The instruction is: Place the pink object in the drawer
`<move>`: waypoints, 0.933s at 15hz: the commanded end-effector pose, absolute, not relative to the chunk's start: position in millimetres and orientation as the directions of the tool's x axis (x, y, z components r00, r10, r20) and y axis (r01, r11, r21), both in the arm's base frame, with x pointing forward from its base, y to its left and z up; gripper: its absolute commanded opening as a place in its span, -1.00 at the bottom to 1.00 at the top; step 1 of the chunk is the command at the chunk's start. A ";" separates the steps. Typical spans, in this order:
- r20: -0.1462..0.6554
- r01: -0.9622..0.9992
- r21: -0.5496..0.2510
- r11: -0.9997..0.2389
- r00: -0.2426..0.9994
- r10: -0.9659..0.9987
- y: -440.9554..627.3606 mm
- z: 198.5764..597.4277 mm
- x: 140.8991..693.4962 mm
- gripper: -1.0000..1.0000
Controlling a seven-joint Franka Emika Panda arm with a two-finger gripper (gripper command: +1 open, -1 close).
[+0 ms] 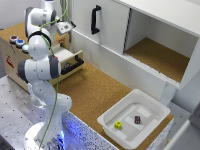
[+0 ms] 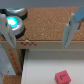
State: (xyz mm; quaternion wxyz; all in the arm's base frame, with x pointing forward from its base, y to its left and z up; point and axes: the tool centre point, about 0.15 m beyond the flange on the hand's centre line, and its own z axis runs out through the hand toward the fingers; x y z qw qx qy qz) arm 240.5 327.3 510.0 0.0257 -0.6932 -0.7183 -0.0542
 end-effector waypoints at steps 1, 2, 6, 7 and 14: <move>0.118 1.000 0.015 0.006 -0.008 0.993 337.6 518.8 225.8 1.00; 0.128 1.000 0.012 0.012 -0.013 0.992 341.7 520.4 222.3 1.00; 0.114 0.999 0.034 0.028 -0.032 0.993 367.5 530.9 202.4 1.00; 0.108 0.999 0.039 0.033 -0.037 0.993 373.5 534.3 196.2 1.00; 0.083 0.987 0.081 0.136 -0.143 0.986 412.8 554.6 144.5 1.00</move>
